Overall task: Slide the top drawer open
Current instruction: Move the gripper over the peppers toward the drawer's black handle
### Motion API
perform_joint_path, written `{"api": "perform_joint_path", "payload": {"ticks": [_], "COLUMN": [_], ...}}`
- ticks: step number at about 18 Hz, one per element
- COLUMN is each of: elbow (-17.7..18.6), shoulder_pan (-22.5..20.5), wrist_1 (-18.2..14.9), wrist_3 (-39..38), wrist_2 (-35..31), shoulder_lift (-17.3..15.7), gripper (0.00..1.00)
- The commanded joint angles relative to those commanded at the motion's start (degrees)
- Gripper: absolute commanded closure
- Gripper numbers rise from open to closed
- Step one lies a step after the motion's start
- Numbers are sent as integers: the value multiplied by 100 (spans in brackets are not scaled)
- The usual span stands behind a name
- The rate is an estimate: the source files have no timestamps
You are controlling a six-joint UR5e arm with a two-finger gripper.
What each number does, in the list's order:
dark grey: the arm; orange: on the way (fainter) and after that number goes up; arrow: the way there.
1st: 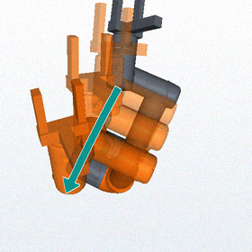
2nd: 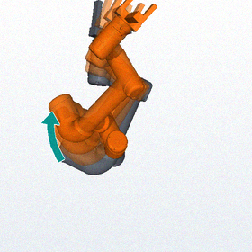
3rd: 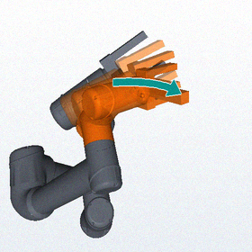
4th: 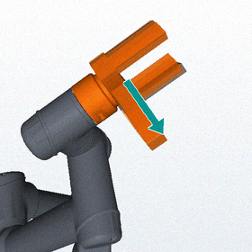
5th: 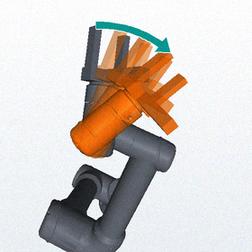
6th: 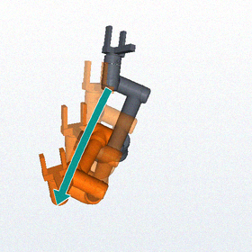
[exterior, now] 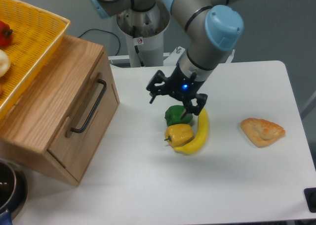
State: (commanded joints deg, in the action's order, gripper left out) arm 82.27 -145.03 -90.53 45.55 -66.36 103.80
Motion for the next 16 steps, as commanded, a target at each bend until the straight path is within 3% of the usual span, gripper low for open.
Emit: {"api": "perform_joint_path", "payload": {"ticks": [5, 16], "elbow": [-9, -18], "shoulder_pan": [388, 660], "wrist_1": [-44, -62], "wrist_3": [-828, -1312], "wrist_2": [53, 466], "shoulder_lift": [9, 9], "gripper": [0, 0]}}
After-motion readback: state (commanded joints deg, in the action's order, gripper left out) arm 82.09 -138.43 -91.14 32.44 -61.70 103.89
